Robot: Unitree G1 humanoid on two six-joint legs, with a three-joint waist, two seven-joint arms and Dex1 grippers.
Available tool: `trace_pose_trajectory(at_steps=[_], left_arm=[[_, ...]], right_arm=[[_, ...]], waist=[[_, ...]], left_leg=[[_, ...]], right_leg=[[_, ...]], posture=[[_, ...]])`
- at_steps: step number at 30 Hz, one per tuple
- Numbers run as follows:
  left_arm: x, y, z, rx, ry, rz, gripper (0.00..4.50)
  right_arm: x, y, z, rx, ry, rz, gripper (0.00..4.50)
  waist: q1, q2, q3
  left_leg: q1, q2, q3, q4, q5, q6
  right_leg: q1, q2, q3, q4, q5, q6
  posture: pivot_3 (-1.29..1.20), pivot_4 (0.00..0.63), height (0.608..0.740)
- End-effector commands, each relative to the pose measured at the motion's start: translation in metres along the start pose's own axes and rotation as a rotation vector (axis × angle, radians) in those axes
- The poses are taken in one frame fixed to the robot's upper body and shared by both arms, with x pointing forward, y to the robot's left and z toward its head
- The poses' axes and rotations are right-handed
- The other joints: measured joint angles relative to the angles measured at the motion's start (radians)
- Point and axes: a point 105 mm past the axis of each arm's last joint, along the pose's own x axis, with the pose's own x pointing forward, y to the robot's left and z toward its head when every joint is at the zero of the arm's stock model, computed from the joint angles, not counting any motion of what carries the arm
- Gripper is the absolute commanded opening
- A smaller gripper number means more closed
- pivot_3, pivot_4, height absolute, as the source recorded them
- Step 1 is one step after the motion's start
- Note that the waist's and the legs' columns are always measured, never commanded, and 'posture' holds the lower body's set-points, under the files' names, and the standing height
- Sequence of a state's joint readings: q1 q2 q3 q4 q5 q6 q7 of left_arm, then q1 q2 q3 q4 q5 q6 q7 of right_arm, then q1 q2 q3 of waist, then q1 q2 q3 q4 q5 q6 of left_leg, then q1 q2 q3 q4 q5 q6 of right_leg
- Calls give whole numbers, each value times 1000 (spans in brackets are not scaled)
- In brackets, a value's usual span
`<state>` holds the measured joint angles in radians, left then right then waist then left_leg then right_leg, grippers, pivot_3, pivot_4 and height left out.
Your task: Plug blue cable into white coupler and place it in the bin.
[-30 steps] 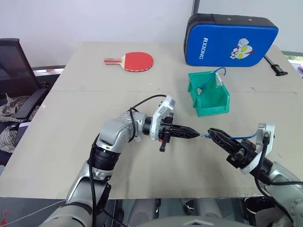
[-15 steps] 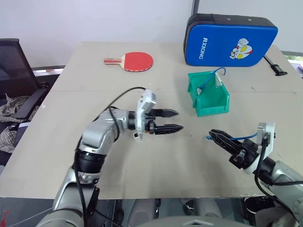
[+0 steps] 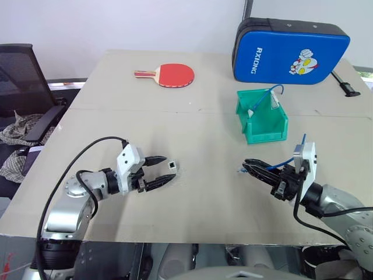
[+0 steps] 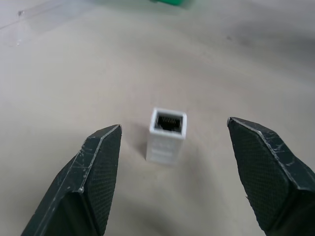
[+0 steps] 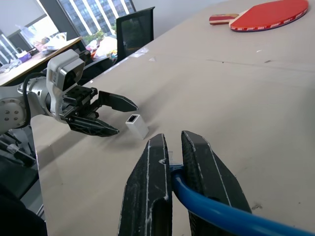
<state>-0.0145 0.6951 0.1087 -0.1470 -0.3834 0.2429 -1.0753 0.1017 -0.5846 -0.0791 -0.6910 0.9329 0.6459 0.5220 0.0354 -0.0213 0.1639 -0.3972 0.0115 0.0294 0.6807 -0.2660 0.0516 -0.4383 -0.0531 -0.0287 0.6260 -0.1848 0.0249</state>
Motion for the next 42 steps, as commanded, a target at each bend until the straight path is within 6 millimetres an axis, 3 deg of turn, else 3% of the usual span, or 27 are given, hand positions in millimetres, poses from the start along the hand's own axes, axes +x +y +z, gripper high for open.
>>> trace_pose_trajectory(at_steps=[1, 9, 10, 11, 16, 19, 26, 35, 42], left_arm=[[1, 3, -5, 47, 2, 36, 3507], [17, 12, -16, 50, 10, 24, 3507], [18, 12, -18, 51, 11, 14, 2994], [19, 13, -18, 55, 11, 7, 2816], [28, 10, -12, 66, -17, -67, 461], [35, 2, -7, 76, -27, -139, 491], [78, -22, 17, 128, -70, -366, 491], [122, -33, 18, 253, -26, -528, 491], [126, -34, 15, 342, 3, -580, 491]], right_arm=[[-2, 4, 7, -39, -26, 21, 0], [0, 6, 11, -61, -26, 6, 0], [0, 6, 11, -63, -26, 3, 0], [1, 6, 11, -63, -25, 1, 0], [0, 7, 14, -73, -25, -1, 0], [2, 7, 16, -90, -22, 9, 0], [21, 10, 28, -212, 45, 140, 0], [58, 4, 17, -435, 252, 348, 0], [66, -7, 5, -512, 340, 399, 0]], waist=[[0, 0, 0], [0, 0, 0], [0, 0, 0], [0, 0, 0], [-1, 0, 0], [-1, 0, 0], [-2, 0, -1], [-22, 0, -1], [-22, 0, -1]], left_leg=[[0, 0, 0, 0, 0, 0], [0, 0, 0, 0, 0, 0], [0, 0, 0, 0, 0, 0], [0, 0, 1, 0, 0, 0], [0, 0, 1, 0, 0, 0], [0, 0, 1, 0, 0, 0], [0, 0, 1, 1, 0, 0], [0, -1, 0, 1, 0, 1], [-1, -1, 0, 2, -1, 1]], right_leg=[[0, 0, 0, 0, 0, 0], [0, 1, -2, 0, 0, 0], [0, 1, -2, 0, 0, 0], [0, 1, -2, 0, 0, 0], [0, 1, -3, 0, 0, 0], [0, 1, -2, 0, 0, 0], [1, 2, -2, 0, 0, 0], [0, 5, -2, 1, 4, 0], [0, 4, -2, 0, 5, 0]], posture=[[0, 150, 731], [0, 150, 731], [0, 150, 731], [0, 150, 731], [0, 150, 731], [0, 150, 731], [0, 150, 731], [0, 150, 731], [0, 150, 731]])
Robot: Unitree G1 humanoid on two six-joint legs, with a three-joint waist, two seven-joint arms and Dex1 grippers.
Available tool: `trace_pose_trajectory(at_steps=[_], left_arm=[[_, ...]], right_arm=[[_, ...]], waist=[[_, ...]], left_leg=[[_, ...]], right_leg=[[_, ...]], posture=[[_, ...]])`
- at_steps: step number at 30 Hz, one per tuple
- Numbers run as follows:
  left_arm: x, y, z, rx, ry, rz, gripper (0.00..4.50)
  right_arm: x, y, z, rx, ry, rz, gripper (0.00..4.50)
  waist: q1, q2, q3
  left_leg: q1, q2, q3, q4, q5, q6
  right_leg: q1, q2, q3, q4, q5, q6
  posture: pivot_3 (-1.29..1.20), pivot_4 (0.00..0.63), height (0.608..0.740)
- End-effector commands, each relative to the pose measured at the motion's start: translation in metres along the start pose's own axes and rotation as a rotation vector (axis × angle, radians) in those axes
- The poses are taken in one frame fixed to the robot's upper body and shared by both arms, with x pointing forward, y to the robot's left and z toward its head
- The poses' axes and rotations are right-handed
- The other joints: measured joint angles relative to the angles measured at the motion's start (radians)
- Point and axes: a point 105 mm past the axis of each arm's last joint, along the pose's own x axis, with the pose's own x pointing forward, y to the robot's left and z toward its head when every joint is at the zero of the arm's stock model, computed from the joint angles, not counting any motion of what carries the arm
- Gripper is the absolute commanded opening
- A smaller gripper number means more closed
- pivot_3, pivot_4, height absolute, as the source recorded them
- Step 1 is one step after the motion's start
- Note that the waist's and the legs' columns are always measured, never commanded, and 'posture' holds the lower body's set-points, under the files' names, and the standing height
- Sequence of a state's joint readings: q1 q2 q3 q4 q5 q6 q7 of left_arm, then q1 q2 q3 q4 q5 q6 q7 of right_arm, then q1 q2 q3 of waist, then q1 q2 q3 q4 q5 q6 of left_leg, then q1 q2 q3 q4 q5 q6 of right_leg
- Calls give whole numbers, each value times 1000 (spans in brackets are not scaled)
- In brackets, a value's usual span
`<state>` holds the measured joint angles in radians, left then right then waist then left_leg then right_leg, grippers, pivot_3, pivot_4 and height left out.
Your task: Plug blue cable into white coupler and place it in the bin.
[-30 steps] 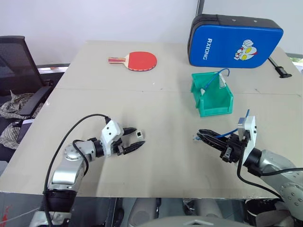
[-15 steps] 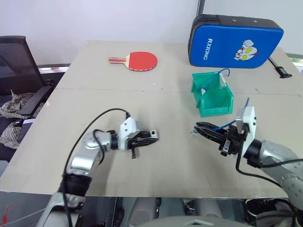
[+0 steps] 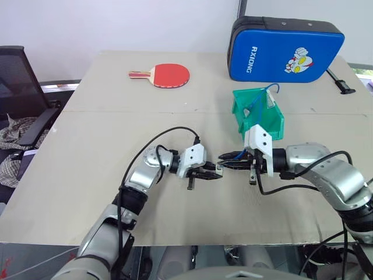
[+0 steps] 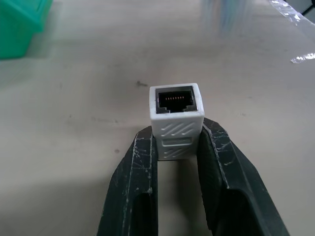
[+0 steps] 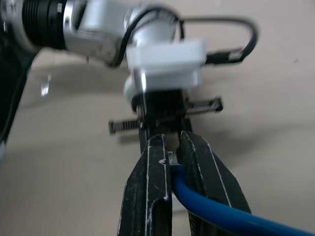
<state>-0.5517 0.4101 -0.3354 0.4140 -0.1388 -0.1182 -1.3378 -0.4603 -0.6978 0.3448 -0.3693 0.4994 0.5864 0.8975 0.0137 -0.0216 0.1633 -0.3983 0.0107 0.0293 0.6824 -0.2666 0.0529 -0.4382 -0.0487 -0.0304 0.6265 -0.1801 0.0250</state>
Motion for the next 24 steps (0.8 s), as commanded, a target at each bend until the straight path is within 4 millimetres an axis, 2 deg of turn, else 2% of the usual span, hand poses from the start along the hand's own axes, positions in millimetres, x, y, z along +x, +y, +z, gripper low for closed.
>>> trace_pose_trajectory(at_steps=[1, 14, 24], left_arm=[[0, -3, -2, 58, 35, -38, 491], [7, -10, 6, 74, 18, -48, 491], [6, -12, -6, 65, 27, -42, 491]], right_arm=[[0, -1, 9, -71, -10, 29, 0], [4, -1, 4, -94, 31, 72, 0], [4, 2, -9, -99, 106, 105, 0]], waist=[[0, 0, 0], [0, 0, 0], [0, 0, 0]], left_leg=[[0, 0, 0, 0, 0, 0], [0, 0, 0, 0, 0, 0], [0, 0, 0, 0, 0, 0]], right_leg=[[0, 0, 0, 0, 0, 0], [0, 0, 0, 0, 0, 0], [0, 0, 0, 1, 0, 0]], posture=[[0, 150, 731], [0, 150, 731], [0, 150, 731]])
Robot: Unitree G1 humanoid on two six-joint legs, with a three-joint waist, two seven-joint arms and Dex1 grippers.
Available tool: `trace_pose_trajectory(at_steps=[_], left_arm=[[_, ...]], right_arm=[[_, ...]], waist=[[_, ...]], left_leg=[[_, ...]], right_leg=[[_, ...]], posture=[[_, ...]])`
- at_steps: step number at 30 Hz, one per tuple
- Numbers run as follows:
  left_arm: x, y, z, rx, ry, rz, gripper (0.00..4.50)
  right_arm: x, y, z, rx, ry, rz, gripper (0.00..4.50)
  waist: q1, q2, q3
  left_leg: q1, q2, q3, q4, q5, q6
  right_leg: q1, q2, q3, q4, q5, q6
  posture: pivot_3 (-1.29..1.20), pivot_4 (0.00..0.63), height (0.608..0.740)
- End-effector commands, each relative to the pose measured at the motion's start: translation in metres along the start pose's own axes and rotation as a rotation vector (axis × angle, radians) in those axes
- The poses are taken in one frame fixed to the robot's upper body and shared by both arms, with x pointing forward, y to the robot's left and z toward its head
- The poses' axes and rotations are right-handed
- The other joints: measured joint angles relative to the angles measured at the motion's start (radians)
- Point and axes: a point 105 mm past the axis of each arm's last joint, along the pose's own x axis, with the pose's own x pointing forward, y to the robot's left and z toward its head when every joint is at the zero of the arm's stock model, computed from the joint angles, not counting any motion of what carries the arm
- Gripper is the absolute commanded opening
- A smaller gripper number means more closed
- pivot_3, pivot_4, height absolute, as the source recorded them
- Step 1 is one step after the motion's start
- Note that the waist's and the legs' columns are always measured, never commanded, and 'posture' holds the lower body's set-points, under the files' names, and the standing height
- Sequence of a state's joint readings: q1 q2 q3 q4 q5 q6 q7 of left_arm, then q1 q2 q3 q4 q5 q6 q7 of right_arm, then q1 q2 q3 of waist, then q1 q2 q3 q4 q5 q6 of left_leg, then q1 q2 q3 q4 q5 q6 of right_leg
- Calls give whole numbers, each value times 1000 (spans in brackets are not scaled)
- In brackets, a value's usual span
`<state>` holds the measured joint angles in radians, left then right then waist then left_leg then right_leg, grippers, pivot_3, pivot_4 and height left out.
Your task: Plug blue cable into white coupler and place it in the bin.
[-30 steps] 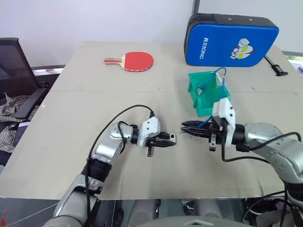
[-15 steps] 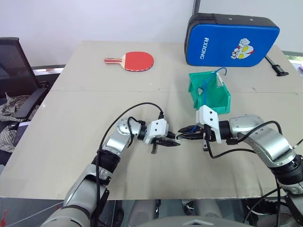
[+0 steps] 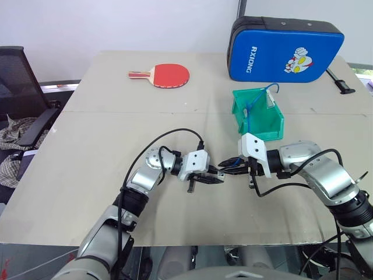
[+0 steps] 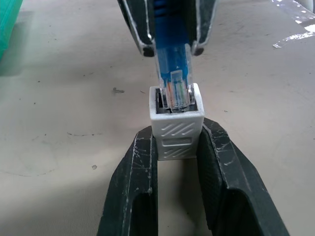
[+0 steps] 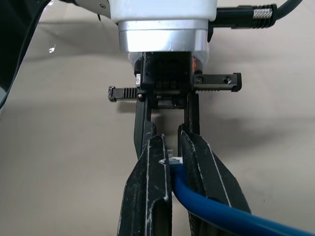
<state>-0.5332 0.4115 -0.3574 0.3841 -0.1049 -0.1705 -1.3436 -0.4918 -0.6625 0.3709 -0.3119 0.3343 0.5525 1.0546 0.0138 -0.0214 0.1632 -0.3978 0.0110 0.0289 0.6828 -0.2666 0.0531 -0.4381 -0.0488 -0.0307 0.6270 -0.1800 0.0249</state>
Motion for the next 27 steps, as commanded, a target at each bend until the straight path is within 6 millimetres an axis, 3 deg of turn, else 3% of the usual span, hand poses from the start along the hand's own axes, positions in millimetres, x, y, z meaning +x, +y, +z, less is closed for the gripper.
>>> trace_pose_trajectory(at_steps=[1, 15, 27], left_arm=[[1, -4, -8, -3, 8, -5, 491], [5, -6, -19, -5, 1, 4, 491], [9, 3, 4, -17, -17, -4, 491]], right_arm=[[-1, 1, 1, -23, 24, 25, 0], [3, -3, 4, -43, 70, 53, 0], [20, 2, -4, -16, 150, 104, 0]], waist=[[0, 0, 0], [0, 6, -4], [0, 8, -7]], left_leg=[[0, 0, 0, 0, 0, 0], [4, 0, 0, 2, 0, 0], [4, 0, -1, 2, 0, 0]], right_leg=[[0, 0, 0, 0, 0, 0], [3, 0, 0, 0, -1, -1], [4, 0, -1, 1, -2, 0]], posture=[[0, 150, 731], [0, 150, 731], [0, 150, 731]])
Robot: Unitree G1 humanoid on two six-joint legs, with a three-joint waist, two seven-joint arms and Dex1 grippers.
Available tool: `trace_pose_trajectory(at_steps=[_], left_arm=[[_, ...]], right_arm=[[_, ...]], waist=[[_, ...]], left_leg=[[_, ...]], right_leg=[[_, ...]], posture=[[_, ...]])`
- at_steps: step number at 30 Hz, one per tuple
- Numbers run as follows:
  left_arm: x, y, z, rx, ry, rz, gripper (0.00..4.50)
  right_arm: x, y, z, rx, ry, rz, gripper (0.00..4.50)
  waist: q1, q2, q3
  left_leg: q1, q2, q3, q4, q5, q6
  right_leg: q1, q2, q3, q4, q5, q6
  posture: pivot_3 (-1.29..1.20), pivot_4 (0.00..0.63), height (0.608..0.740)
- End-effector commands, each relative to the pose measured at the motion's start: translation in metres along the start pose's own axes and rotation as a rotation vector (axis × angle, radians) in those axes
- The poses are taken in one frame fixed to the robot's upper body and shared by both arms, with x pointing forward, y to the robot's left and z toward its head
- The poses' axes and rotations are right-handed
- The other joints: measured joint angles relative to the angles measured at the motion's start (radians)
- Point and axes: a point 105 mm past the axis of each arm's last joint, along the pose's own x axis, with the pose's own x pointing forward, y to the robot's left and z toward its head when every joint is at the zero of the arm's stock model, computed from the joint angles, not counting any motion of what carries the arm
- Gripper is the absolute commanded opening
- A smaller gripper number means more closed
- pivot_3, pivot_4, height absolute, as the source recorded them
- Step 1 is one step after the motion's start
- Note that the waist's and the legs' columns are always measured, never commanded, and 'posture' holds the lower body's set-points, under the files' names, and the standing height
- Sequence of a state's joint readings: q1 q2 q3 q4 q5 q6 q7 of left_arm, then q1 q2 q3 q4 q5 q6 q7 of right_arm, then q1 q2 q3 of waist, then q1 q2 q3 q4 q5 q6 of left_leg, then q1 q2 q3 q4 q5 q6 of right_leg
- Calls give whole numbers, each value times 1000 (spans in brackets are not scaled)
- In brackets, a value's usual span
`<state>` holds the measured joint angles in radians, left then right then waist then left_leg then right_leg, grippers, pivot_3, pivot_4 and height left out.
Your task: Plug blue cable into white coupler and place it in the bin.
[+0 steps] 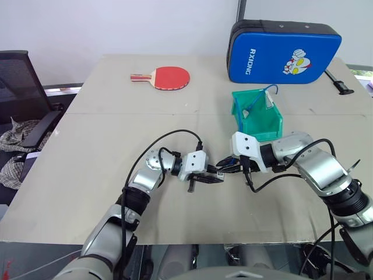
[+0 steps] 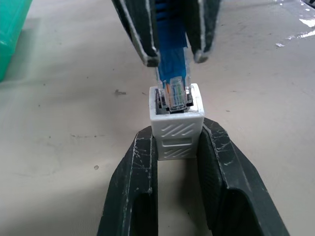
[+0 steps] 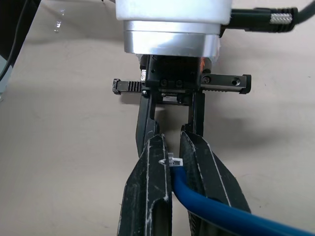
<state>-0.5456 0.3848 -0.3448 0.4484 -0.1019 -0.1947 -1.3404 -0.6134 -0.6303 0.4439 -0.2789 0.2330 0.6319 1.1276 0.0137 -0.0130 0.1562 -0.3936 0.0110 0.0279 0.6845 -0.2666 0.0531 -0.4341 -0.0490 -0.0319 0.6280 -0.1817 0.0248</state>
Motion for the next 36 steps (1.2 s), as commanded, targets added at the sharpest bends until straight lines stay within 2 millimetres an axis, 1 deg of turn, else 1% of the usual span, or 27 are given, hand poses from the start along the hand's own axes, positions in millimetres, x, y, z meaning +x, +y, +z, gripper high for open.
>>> trace_pose_trajectory(at_steps=[1, 4, 7, 10, 22, 30, 36], left_arm=[[6, 0, 10, 4, 0, -21, 491], [5, 1, 15, -3, 4, -22, 491], [4, 6, 29, -4, 0, -25, 491], [4, 7, 32, -11, 5, -23, 491], [7, 4, 33, -17, 11, -20, 491], [8, 4, 32, -12, 12, -23, 491], [7, 5, 30, -14, 16, -16, 491]], right_arm=[[13, 9, -9, 37, 42, 51, 0], [15, 10, -10, 49, 49, 57, 0], [21, 13, -16, 82, 74, 72, 0], [21, 15, -21, 102, 95, 78, 0], [17, 22, -32, 148, 119, 79, 0], [23, 24, -32, 164, 108, 87, 0], [32, 33, -53, 235, 129, 125, 0]], waist=[[0, 0, 0], [-1, 0, 0], [-3, 0, 0], [-3, 0, 0], [-1, 0, 0], [-1, 0, 0], [-1, -2, -3]], left_leg=[[0, 0, 0, 0, 0, 0], [0, 0, 0, 0, 0, 0], [0, 0, -1, 0, 0, 0], [0, 0, -2, 0, 0, 0], [-1, 0, -3, 0, 0, 0], [-2, 0, -3, 0, 0, 0], [-1, 0, -3, 0, 0, 0]], right_leg=[[0, 0, 0, 0, 0, 0], [0, 0, 0, 0, 0, 0], [0, 0, 0, 0, 0, 0], [0, 1, -1, 0, 0, 0], [0, 0, -2, 0, -2, -2], [0, 0, -2, -1, -2, -1], [0, 0, -2, -1, -2, -1]], posture=[[0, 150, 731], [0, 150, 731], [0, 150, 731], [0, 150, 731], [0, 150, 731], [0, 150, 731], [0, 150, 731]])
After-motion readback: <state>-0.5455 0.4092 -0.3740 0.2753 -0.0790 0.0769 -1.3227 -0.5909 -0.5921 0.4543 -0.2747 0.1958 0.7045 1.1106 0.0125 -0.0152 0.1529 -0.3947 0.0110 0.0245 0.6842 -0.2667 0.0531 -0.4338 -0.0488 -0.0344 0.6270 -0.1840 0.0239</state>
